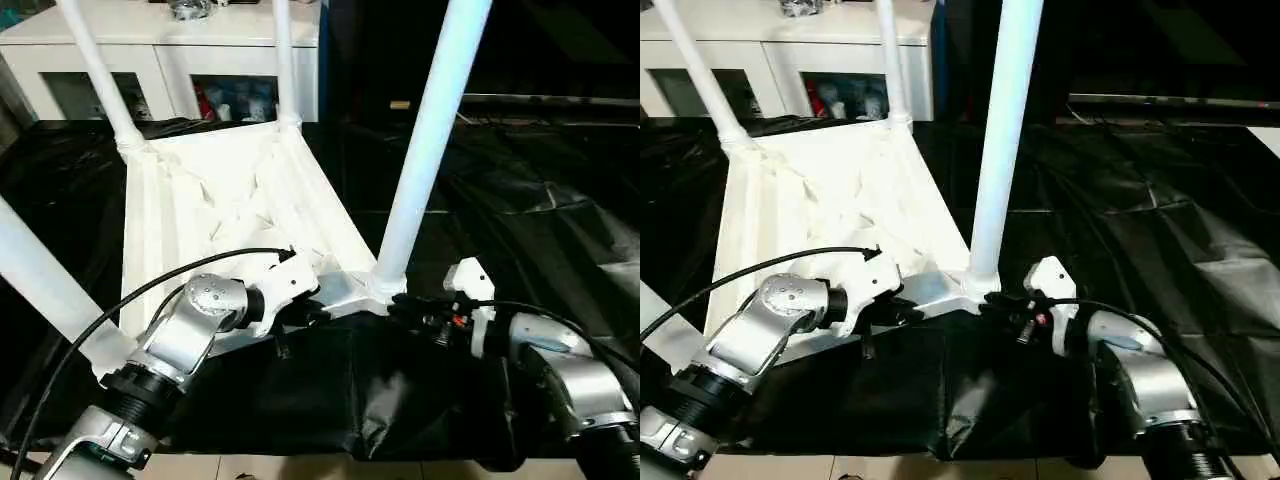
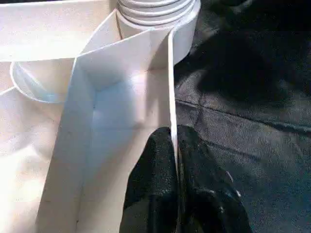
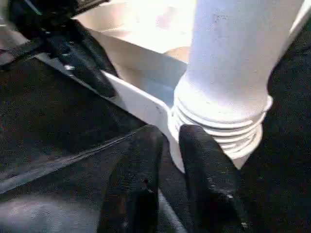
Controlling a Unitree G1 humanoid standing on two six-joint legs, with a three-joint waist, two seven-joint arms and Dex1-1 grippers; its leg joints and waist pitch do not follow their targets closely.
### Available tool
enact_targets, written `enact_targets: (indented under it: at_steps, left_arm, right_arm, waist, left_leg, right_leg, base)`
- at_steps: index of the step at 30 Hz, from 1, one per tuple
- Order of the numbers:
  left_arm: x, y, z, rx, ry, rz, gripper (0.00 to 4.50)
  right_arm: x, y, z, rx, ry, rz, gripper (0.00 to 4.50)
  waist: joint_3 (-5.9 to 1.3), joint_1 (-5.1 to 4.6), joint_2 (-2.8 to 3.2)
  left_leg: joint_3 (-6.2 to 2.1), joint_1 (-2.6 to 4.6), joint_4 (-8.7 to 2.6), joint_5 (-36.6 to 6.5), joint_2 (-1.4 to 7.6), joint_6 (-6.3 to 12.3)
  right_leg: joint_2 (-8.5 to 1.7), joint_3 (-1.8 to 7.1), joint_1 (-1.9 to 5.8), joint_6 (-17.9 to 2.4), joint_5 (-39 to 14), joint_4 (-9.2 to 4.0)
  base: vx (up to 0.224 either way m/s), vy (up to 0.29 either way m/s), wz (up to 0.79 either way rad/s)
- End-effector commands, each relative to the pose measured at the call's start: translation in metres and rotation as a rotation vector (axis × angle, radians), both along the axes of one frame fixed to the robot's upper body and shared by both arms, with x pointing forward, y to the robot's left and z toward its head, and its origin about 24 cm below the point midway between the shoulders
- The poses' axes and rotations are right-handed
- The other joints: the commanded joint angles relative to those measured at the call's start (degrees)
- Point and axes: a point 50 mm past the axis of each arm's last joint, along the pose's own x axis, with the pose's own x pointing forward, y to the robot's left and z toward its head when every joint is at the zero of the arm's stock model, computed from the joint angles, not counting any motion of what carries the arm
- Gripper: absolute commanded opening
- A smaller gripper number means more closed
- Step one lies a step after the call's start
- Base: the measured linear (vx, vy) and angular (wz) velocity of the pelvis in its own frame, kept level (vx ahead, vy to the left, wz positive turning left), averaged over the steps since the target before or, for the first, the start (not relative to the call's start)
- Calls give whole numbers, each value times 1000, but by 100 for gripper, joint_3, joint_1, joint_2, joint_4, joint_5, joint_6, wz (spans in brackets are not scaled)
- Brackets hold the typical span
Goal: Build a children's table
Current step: Rotate leg to tighten
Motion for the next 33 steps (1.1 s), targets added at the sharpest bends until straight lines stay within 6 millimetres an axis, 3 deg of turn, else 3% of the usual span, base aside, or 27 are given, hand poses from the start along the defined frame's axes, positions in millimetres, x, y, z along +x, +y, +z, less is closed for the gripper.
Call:
enact_targets:
  at_steps: [1, 4, 9, 13, 20, 23, 24, 29, 33]
  left_arm:
    - [-7, -5, -3, -39, 24, -67, 0]
    - [-9, -4, -3, -23, 18, -104, 0]
    - [-11, -4, -3, -18, 19, -128, 0]
    - [-9, -2, -3, -12, 11, -119, 0]
    - [-8, -1, -4, -17, 9, -121, 0]
    - [-9, -2, -3, -25, 11, -129, 0]
    - [-9, -3, -3, -31, 12, -134, 0]
    - [-9, -4, -2, -32, 15, -151, 0]
    - [-9, -3, -2, -31, 15, -154, 0]
  right_arm:
    - [4, 3, 14, 25, -43, 28, 115]
    - [9, 5, 14, -17, -86, -8, 146]
    - [15, 3, 16, -41, -100, -43, 146]
    - [14, -7, 20, -33, -85, -58, 183]
    - [13, -21, 24, -76, -104, -95, 236]
    - [11, -19, 24, -55, -95, -67, 247]
    - [9, -15, 24, -38, -85, -34, 247]
    - [3, 0, 22, -4, -42, 85, 247]
    - [7, 5, 19, -32, -59, 89, 247]
  waist:
    - [-399, 52, -114]
    - [-396, 57, -122]
    - [-386, 9, -112]
    - [-381, -3, -121]
    - [-403, 88, -106]
    - [-417, 123, -117]
    - [-418, 134, -74]
    - [-411, 133, -119]
    - [-405, 130, -110]
  left_leg:
    - [-153, 71, -409, -1549, 300, 340]
    - [-150, 67, -413, -1519, 300, 328]
    - [-166, 72, -424, -1682, 293, 231]
    - [-160, 76, -416, -1700, 288, 246]
    - [-132, 104, -400, -1479, 299, 285]
    - [-129, 87, -391, -1387, 295, 332]
    - [-132, 94, -386, -1384, 294, 341]
    - [-139, 87, -396, -1458, 306, 350]
    - [-145, 92, -406, -1541, 302, 264]
  right_leg:
    - [-347, 253, 261, -1104, -1999, -493]
    - [-345, 248, 256, -1121, -1950, -483]
    - [-346, 242, 251, -1048, -2224, -501]
    - [-347, 250, 247, -1031, -2282, -516]
    - [-336, 263, 239, -1139, -1892, -479]
    - [-346, 259, 267, -1178, -1697, -454]
    - [-345, 259, 264, -1188, -1690, -452]
    - [-347, 254, 264, -1142, -1858, -472]
    - [-343, 247, 245, -1099, -2035, -475]
  base:
    - [0, 0, 0]
    - [0, 0, 0]
    - [0, 0, 0]
    - [0, 0, 0]
    - [0, 0, 0]
    - [0, 0, 0]
    - [0, 0, 0]
    - [0, 0, 0]
    - [0, 0, 0]
